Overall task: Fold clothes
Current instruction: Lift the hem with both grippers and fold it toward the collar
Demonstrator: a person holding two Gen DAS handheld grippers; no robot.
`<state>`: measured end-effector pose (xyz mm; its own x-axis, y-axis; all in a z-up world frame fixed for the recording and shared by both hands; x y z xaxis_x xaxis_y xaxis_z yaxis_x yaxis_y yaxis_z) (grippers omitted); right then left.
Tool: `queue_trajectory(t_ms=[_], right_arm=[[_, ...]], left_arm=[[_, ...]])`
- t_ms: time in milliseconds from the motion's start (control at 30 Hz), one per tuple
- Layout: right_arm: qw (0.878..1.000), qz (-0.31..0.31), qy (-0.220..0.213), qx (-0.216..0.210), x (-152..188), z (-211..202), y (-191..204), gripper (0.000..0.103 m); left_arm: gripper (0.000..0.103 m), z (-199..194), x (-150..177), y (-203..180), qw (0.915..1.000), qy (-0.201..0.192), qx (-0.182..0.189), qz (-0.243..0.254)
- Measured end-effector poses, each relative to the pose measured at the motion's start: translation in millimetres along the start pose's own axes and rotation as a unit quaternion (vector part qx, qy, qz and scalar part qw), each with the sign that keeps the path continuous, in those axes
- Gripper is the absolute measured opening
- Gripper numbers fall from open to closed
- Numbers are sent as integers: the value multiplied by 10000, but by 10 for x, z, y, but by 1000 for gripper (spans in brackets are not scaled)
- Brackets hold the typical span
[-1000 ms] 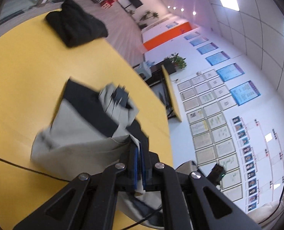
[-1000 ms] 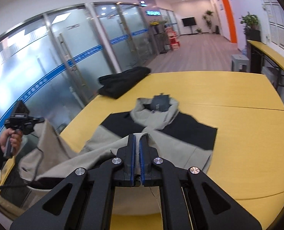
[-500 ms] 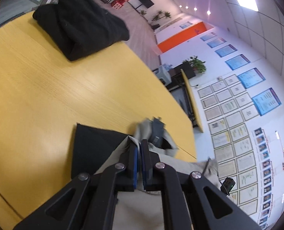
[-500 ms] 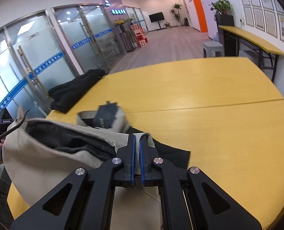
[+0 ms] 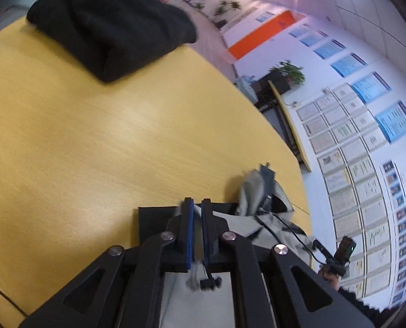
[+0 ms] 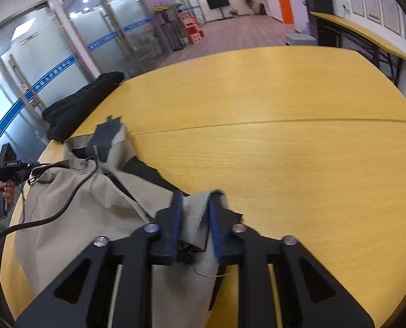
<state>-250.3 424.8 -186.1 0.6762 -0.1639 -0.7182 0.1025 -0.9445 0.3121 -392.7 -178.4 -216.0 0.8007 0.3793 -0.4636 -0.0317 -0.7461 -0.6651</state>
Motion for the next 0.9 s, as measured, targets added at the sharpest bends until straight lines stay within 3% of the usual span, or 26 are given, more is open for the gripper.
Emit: queue_trajectory(t_ms=[33, 67, 100, 233, 367, 467, 600, 667, 800, 900], right_arm=[[9999, -94, -79, -61, -30, -72, 66, 54], [9996, -174, -188, -129, -66, -154, 136, 87], [9987, -203, -419, -223, -129, -274, 218, 92], [9932, -340, -961, -559, -377, -738, 518, 93], [9901, -646, -989, -762, -407, -1059, 683, 96], [9924, -409, -949, -669, -358, -1255, 510, 96], [9951, -233, -879, -395, -257, -1458, 273, 96], [9964, -229, -749, -310, -178, -1388, 197, 96], [9985, -64, -379, -399, -23, -919, 104, 97], [9990, -167, -88, -395, 71, -446, 84, 97]], left_arm=[[6, -103, 6, -90, 9997, -17, 62, 218], [11, -213, 15, -179, 9991, -8, 152, 401], [14, -323, 25, -269, 9980, 4, 243, 582], [31, -801, 166, -636, 9864, 434, 558, 1483], [32, -1346, 293, -945, 9645, 949, 1123, 2193], [41, -1801, 259, -993, 9620, 932, 1184, 2275], [56, -1957, 294, -976, 9620, 953, 1032, 2343], [63, -1779, 338, -866, 9627, 974, 880, 2365], [64, -965, 429, -653, 9641, 995, 446, 2422], [64, -295, 471, -417, 9570, 1045, -148, 2703]])
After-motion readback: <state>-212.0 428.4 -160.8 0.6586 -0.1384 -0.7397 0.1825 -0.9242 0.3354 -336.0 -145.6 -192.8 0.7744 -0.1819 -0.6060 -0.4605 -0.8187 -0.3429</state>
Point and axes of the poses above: each gripper's, at about its wrist camera, not at the fingertips, and z roughly the way its jaws point, y to its left, x to its underside, the point moved 4 cm from there along z, roughly the way its jaws point, and after that the axes turned 7 degrees about -y, right-handed, at the moved point
